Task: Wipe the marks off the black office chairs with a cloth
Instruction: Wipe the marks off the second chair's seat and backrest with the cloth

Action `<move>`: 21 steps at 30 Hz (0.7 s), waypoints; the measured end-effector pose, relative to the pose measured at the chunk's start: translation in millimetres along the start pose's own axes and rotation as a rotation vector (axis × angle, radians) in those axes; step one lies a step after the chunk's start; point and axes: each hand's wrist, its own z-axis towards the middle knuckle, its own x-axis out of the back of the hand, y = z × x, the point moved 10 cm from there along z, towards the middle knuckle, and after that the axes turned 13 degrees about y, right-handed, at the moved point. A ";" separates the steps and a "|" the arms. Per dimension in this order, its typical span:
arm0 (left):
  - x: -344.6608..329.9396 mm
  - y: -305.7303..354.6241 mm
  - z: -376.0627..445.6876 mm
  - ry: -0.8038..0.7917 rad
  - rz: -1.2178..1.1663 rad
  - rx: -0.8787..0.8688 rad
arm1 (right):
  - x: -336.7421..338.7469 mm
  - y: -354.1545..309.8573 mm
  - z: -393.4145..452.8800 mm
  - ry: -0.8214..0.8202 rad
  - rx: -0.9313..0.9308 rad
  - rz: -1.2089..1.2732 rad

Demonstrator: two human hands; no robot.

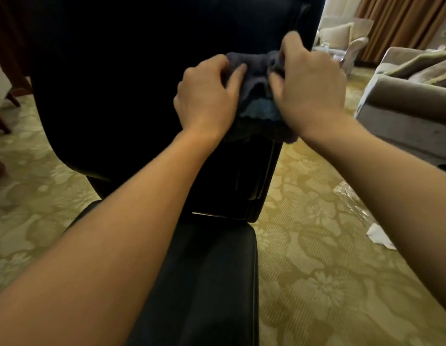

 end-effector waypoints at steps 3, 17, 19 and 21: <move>-23.4 -14.8 -27.2 -0.040 0.114 -0.043 | -23.9 9.0 -25.1 -0.033 -0.019 -0.041; -16.3 -86.9 -135.5 -0.172 -0.136 0.121 | -39.9 -0.9 -145.2 0.010 -0.045 0.167; 0.3 -63.9 -93.1 0.008 -0.250 0.119 | -7.8 -6.0 -97.3 0.187 -0.058 0.221; 12.2 -42.4 -51.2 0.127 -0.290 0.110 | 11.9 -10.9 -54.3 0.265 -0.035 0.200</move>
